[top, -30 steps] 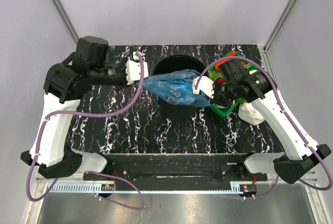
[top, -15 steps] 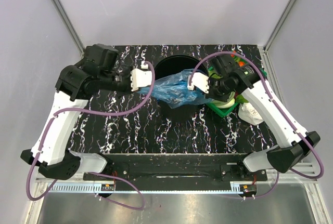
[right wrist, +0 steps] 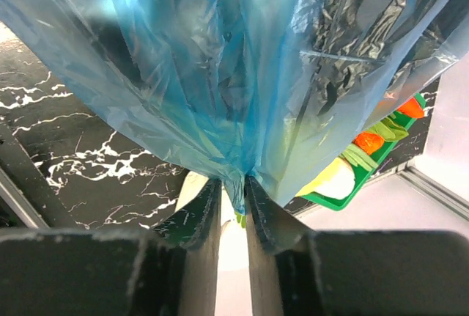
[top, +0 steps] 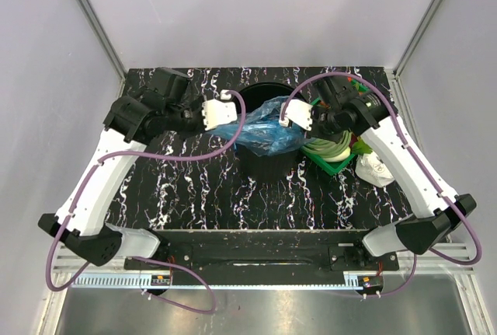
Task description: Put the trash bags into the trash bin
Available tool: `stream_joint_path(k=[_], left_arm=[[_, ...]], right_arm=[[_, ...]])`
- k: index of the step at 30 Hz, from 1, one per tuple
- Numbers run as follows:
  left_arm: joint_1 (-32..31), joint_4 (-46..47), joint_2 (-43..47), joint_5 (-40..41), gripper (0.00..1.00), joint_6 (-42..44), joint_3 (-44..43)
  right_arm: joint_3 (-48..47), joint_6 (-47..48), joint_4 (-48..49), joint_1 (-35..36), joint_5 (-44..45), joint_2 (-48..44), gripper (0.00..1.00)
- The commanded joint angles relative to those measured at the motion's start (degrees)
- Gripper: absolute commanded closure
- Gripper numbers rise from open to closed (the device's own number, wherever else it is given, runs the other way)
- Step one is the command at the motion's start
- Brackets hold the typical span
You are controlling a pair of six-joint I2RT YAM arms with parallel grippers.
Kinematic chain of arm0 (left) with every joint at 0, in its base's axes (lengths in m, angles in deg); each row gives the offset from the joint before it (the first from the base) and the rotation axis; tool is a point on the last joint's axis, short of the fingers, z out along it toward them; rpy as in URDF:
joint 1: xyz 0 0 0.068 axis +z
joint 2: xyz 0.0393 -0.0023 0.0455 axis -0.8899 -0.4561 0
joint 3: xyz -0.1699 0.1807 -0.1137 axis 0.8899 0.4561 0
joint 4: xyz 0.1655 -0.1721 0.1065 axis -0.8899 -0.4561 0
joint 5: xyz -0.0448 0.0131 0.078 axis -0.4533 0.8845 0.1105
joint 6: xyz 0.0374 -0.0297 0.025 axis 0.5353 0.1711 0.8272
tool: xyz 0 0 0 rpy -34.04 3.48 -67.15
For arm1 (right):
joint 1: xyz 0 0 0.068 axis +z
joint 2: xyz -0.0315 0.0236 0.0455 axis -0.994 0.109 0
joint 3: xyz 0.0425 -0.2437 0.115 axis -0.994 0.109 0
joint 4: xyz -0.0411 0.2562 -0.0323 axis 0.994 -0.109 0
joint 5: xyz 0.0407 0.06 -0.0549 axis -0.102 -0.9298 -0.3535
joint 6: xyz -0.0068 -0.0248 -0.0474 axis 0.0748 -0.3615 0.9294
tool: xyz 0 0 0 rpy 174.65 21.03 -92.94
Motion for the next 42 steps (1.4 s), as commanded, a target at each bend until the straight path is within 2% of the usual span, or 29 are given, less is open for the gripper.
stream_joint_path(k=[1,5,11,14,17,24,28,38,39,42], left_arm=[[1.0,7.4,-2.1,4.2,1.0,-1.7,0.6],[2.5,10.9,-4.9,6.0,1.0,-3.7,0.6],[4.5,11.8,-8.7,4.6,0.99,-4.5,0.8],[5.0,13.9,-9.4,4.8,0.95,-5.1,1.7],[5.2,15.3,-10.4,4.7,0.91,-5.5,1.6],[5.7,20.7,-12.6,5.6,0.91,-9.0,1.5],[5.8,24.3,-14.0,7.1,0.91,-11.5,1.0],[6.0,24.3,-15.4,4.8,0.85,-11.5,3.3],[6.0,24.3,-15.7,4.8,0.85,-11.4,3.5],[6.3,24.3,-16.0,4.6,0.86,-11.1,4.2]], right_arm=[[-0.9,1.2,2.9,-0.4,3.7,0.7,0.73],[-0.5,1.2,4.3,-0.6,3.9,1.5,0.66],[0.5,1.5,6.0,-1.1,4.2,2.8,0.57],[0.2,1.8,7.1,-1.9,3.7,3.4,0.51],[-0.8,1.7,7.4,-2.5,3.0,4.3,0.48],[-3.0,1.5,8.2,-4.3,0.0,5.5,0.39],[-4.4,1.6,8.2,-5.3,-1.7,7.1,0.3],[-4.1,1.6,8.2,-7.6,-6.7,9.1,0.23],[-3.9,1.7,8.2,-7.9,-6.9,9.3,0.18],[-3.1,1.8,8.2,-8.7,-7.6,10.2,0.15]])
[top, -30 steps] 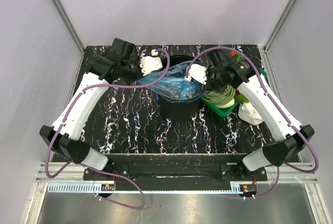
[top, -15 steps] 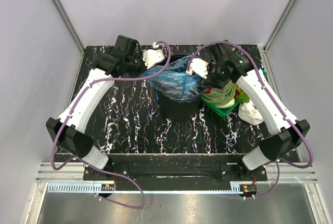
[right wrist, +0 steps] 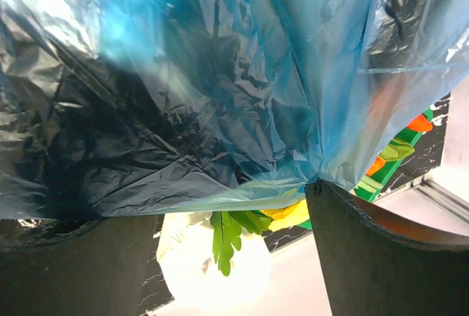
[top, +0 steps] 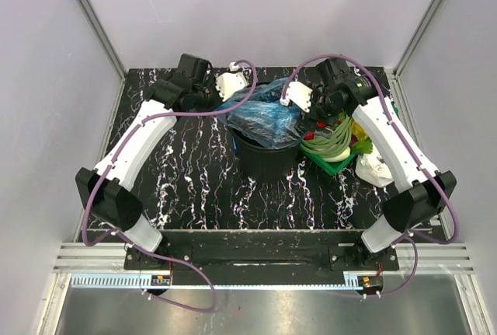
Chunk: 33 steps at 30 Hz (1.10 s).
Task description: Put the trash bags into the trash bin
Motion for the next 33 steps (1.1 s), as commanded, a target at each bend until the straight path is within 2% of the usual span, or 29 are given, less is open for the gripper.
stream_joint_path(k=[1,7,11,20,33], left_arm=[[0.7,2.1,-0.6,-0.9,0.86,-0.3,1.1],[1.1,2.0,-0.4,-3.0,0.89,0.0,3.6],[1.4,2.1,-0.2,-5.0,1.0,-0.4,4.3],[1.4,4.5,-0.4,-9.7,1.0,-2.7,6.1],[1.4,9.7,1.5,-14.2,1.0,-3.4,13.8]], right_arm=[[-0.1,0.4,1.2,-1.4,-3.4,1.1,0.14],[1.3,0.4,2.1,-2.7,-5.3,1.5,0.13],[2.0,0.3,3.1,-3.6,-6.3,1.4,0.14],[6.1,-1.8,6.2,-5.9,-9.7,-0.5,0.14],[11.3,-3.6,8.5,-8.5,-13.2,-3.5,0.16]])
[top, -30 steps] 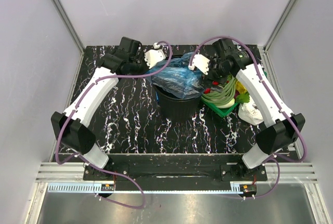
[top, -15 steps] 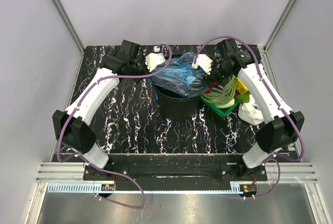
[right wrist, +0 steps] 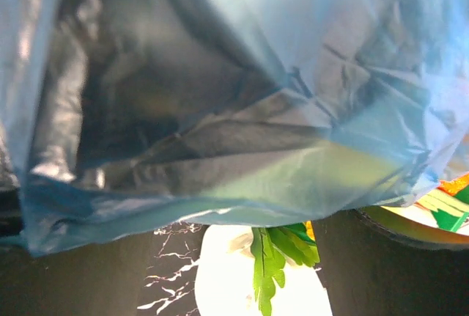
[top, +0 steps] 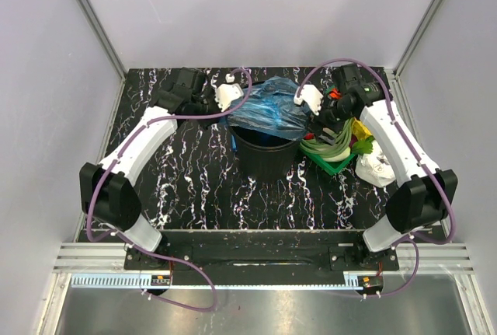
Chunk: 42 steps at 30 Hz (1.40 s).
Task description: Put the trash bags into the trash bin
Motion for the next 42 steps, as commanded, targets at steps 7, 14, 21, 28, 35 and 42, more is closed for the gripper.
stream_joint_path(k=[7,14,21,28,35,42], left_arm=[[-1.0,4.4,4.7,-6.3,1.0,0.3,4.4],[-1.0,4.2,6.5,-5.6,0.96,0.9,5.2],[-0.9,4.4,8.8,-5.1,0.45,0.4,5.8],[1.2,5.7,12.3,-4.8,0.15,-2.2,4.8],[4.1,3.8,15.4,-3.9,0.05,-0.5,2.9],[12.9,5.9,15.2,-21.2,0.03,-9.7,-4.9]], right_arm=[[1.5,-2.9,2.4,-2.3,-4.9,-7.8,0.16],[-0.3,-4.3,0.0,-2.4,-7.9,-10.3,0.14],[-2.2,-7.3,-0.2,-3.3,-8.1,-12.2,0.13],[-3.9,-12.3,-0.1,-4.5,-8.4,-13.6,0.14],[-6.3,-15.4,0.0,-4.8,-6.7,-13.6,0.14],[-4.0,-29.5,9.5,-7.1,-8.8,-14.5,0.16]])
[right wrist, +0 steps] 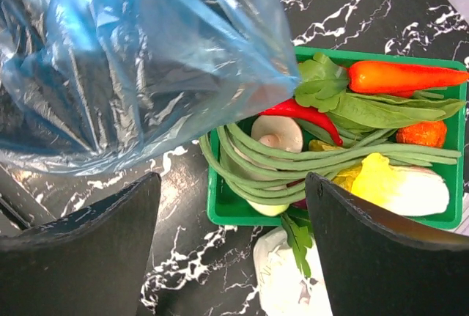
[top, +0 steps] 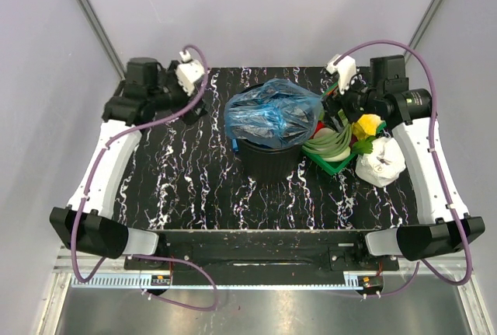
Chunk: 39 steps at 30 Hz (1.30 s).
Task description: Put the trash bags into the trash bin
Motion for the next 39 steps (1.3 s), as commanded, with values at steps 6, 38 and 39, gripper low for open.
stream_joint_path(k=[6,38,39], left_arm=[[3.5,9.2,-0.4,-26.3,0.04,-11.7,-4.0],[-18.2,-5.4,2.3,-12.0,0.07,7.1,-2.1],[-19.2,-5.4,1.9,-10.2,0.08,8.0,-2.1]], right_arm=[[6.1,-10.6,7.4,-2.5,-15.7,-4.6,0.18],[14.6,-12.5,5.3,-2.1,-31.3,-3.4,0.72],[14.6,-12.4,5.2,-2.1,-31.3,-3.4,0.77]])
